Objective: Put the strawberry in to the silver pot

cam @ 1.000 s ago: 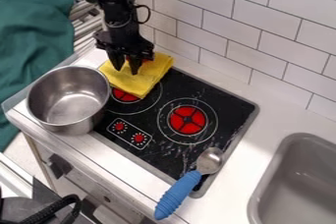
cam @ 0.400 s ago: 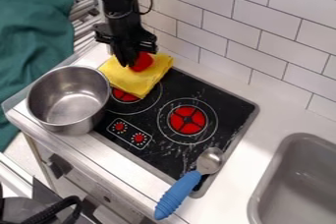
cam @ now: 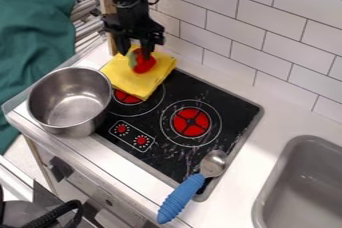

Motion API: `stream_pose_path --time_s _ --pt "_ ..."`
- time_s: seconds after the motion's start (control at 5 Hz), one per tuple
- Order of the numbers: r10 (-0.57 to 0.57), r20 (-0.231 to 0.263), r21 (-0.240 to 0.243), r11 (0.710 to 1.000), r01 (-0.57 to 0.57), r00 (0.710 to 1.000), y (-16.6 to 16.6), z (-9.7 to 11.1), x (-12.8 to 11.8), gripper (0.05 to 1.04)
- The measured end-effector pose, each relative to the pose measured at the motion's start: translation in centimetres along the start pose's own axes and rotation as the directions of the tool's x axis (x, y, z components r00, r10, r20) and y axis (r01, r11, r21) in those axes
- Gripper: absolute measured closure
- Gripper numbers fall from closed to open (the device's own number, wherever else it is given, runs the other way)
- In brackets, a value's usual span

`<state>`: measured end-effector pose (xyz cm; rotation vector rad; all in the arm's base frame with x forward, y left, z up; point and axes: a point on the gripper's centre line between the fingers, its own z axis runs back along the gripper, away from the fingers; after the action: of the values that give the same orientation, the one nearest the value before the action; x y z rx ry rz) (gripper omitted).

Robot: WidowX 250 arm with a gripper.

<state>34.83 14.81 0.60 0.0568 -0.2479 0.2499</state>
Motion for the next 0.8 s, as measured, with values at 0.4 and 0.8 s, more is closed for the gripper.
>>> stream_pose_path --time_s 0.4,0.8 --pt "-0.001 -0.042 -0.002 1.0 0.001 0.999 0.2 -2.3 0.9 0.075" --pt "-0.02 -0.084 -0.008 1.0 0.02 0.996 0.2 -3.5 0.1 0.304"
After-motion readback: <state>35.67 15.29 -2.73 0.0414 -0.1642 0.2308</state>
